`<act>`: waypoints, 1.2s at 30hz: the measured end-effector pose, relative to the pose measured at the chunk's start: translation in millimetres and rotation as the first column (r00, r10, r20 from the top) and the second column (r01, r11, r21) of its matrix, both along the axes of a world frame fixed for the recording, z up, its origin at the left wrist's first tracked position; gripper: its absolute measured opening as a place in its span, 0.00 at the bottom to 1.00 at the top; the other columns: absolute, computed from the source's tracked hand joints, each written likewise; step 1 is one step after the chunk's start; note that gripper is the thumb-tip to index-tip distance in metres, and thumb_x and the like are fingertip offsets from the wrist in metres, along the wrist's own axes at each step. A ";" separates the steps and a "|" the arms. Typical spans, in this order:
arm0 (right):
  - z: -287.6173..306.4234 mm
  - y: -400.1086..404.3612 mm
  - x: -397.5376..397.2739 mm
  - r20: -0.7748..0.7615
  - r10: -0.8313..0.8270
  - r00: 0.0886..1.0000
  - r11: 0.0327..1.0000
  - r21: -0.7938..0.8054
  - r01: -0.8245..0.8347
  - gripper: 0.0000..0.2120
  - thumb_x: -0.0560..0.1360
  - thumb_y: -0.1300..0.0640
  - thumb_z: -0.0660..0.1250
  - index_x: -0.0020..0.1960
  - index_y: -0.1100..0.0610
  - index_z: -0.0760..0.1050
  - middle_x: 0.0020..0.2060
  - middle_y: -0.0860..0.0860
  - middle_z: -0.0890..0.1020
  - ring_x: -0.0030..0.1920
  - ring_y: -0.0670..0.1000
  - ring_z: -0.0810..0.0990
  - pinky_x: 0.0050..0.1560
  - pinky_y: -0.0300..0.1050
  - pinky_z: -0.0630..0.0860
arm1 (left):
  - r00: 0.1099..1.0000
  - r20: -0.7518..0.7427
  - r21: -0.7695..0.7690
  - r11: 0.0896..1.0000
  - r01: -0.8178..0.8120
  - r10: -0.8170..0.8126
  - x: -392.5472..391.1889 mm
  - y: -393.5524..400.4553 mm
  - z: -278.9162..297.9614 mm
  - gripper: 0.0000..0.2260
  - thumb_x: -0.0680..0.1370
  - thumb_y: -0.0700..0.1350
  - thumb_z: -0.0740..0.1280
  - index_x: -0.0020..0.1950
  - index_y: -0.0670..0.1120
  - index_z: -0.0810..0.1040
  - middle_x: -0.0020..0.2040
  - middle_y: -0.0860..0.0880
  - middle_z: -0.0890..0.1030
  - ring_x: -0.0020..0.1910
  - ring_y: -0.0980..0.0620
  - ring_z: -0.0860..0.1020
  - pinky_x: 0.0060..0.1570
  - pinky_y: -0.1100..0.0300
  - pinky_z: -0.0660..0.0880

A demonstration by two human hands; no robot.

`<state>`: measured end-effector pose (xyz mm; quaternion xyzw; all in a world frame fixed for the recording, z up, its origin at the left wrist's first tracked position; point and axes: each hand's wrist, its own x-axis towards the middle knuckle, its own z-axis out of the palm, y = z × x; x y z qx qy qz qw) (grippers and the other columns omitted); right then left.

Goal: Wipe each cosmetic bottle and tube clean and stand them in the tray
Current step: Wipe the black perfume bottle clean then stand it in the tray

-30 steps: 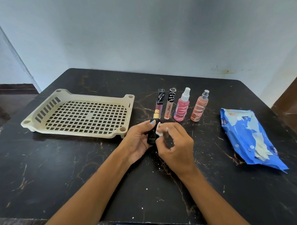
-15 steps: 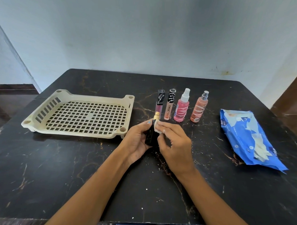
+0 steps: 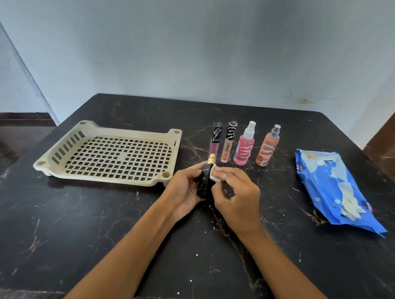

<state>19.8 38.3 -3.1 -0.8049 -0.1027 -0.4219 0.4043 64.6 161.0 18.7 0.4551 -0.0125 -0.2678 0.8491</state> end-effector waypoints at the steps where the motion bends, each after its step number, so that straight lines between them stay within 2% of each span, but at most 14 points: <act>1: 0.9 0.8 -1.7 0.026 0.029 0.999 1.000 -0.006 -0.029 0.09 0.69 0.66 0.66 0.45 0.63 0.83 0.45 0.52 0.84 0.47 0.48 0.82 0.52 0.36 0.77 | 1.000 0.003 0.003 1.000 -0.006 0.006 0.0 -0.3 -0.5 0.16 0.77 0.36 0.53 0.57 0.41 0.78 0.41 0.45 0.82 0.39 0.51 0.79 0.42 0.54 0.76; 5: 2.5 1.3 -6.4 0.077 0.098 0.992 0.994 -0.051 -0.095 0.08 0.65 0.69 0.66 0.41 0.64 0.83 0.41 0.53 0.83 0.43 0.49 0.81 0.46 0.37 0.78 | 0.999 0.037 0.020 1.000 -0.018 0.017 -2.4 -1.8 1.0 0.13 0.78 0.36 0.55 0.53 0.40 0.78 0.39 0.44 0.81 0.36 0.52 0.80 0.39 0.59 0.79; 7: 1.9 0.7 -4.5 0.081 0.072 0.994 0.996 -0.059 -0.067 0.08 0.67 0.67 0.65 0.42 0.64 0.83 0.42 0.53 0.83 0.44 0.49 0.81 0.49 0.36 0.77 | 0.998 0.053 0.021 1.000 -0.016 0.015 -2.8 -1.4 2.4 0.12 0.79 0.36 0.56 0.55 0.39 0.78 0.41 0.43 0.82 0.37 0.52 0.81 0.40 0.60 0.79; 11: -0.8 1.6 -1.5 0.017 -0.008 1.000 0.999 -0.042 0.009 0.12 0.74 0.63 0.63 0.53 0.65 0.82 0.51 0.53 0.82 0.53 0.48 0.78 0.60 0.33 0.71 | 0.998 0.056 0.006 1.000 -0.028 0.027 -2.9 -0.2 5.1 0.14 0.79 0.38 0.59 0.61 0.41 0.77 0.49 0.44 0.83 0.44 0.53 0.82 0.45 0.62 0.79; 14: -1.5 0.8 0.1 -0.026 -0.030 0.999 0.998 -0.055 0.028 0.14 0.76 0.62 0.62 0.57 0.65 0.81 0.54 0.55 0.81 0.57 0.48 0.77 0.64 0.34 0.69 | 0.997 0.054 0.005 0.998 -0.063 0.063 -4.0 -2.5 5.6 0.14 0.79 0.40 0.59 0.63 0.41 0.76 0.53 0.44 0.82 0.49 0.53 0.81 0.50 0.62 0.78; 18: -0.8 3.1 -2.5 0.010 0.031 0.999 0.991 -0.130 -0.030 0.10 0.70 0.68 0.69 0.51 0.65 0.83 0.49 0.55 0.82 0.51 0.51 0.80 0.57 0.39 0.76 | 0.990 -0.023 -0.023 0.990 -0.136 0.136 -6.5 -3.8 7.0 0.17 0.75 0.45 0.61 0.59 0.39 0.78 0.55 0.40 0.81 0.49 0.48 0.81 0.55 0.56 0.76; 20: -0.2 6.6 -6.8 0.043 0.119 0.992 0.972 -0.208 -0.108 0.10 0.67 0.69 0.69 0.47 0.65 0.83 0.46 0.55 0.83 0.47 0.52 0.81 0.53 0.44 0.78 | 0.986 -0.046 0.002 0.987 -0.159 0.159 -7.3 -2.8 7.0 0.20 0.79 0.51 0.57 0.59 0.39 0.78 0.55 0.39 0.80 0.48 0.47 0.80 0.51 0.56 0.78; 22: -0.2 10.2 -8.8 0.058 0.155 0.986 0.953 -0.273 -0.133 0.09 0.66 0.70 0.68 0.45 0.65 0.83 0.45 0.54 0.83 0.46 0.52 0.81 0.53 0.45 0.79 | 0.983 -0.058 0.017 0.985 -0.172 0.173 -7.3 -1.9 5.9 0.26 0.80 0.58 0.52 0.60 0.39 0.78 0.53 0.39 0.80 0.47 0.47 0.80 0.48 0.57 0.79; 25: -0.9 9.6 -4.7 0.058 0.080 0.995 0.964 -0.259 -0.062 0.08 0.69 0.69 0.68 0.47 0.66 0.83 0.46 0.55 0.83 0.46 0.52 0.80 0.52 0.42 0.78 | 0.981 -0.038 0.025 0.982 -0.187 0.188 -7.5 -3.6 7.2 0.29 0.79 0.60 0.50 0.60 0.39 0.78 0.53 0.39 0.81 0.46 0.48 0.81 0.49 0.57 0.78; 28: -0.7 4.9 -0.3 0.018 -0.065 0.998 0.983 -0.171 0.067 0.11 0.75 0.65 0.63 0.52 0.65 0.82 0.50 0.56 0.82 0.52 0.52 0.78 0.60 0.35 0.72 | 0.982 0.000 0.044 0.981 -0.188 0.188 -7.5 -5.3 7.9 0.28 0.80 0.59 0.50 0.60 0.39 0.78 0.56 0.39 0.81 0.50 0.49 0.80 0.52 0.57 0.77; 31: -0.4 3.2 0.8 -0.016 -0.099 0.995 0.979 -0.182 0.094 0.13 0.75 0.64 0.62 0.56 0.66 0.80 0.53 0.57 0.81 0.55 0.51 0.76 0.64 0.32 0.68 | 0.983 0.023 0.061 0.981 -0.182 0.181 -8.3 -6.2 6.3 0.29 0.80 0.60 0.49 0.61 0.40 0.77 0.56 0.41 0.81 0.49 0.51 0.81 0.47 0.60 0.77; 33: -0.1 5.0 -1.4 -0.002 -0.048 0.999 0.969 -0.241 0.046 0.13 0.72 0.67 0.65 0.54 0.67 0.81 0.52 0.56 0.82 0.53 0.53 0.78 0.60 0.37 0.73 | 0.983 0.021 0.051 0.981 -0.185 0.185 -8.2 -6.4 5.4 0.30 0.79 0.61 0.49 0.61 0.39 0.77 0.54 0.41 0.82 0.47 0.51 0.82 0.47 0.59 0.77; 36: 2.0 8.7 -7.8 0.035 0.116 0.993 0.938 -0.333 -0.098 0.11 0.68 0.70 0.67 0.49 0.67 0.82 0.49 0.56 0.83 0.47 0.53 0.80 0.52 0.42 0.77 | 0.985 0.027 0.059 0.983 -0.173 0.171 -7.3 -5.3 4.2 0.31 0.78 0.63 0.50 0.61 0.41 0.78 0.50 0.42 0.82 0.43 0.50 0.81 0.45 0.59 0.78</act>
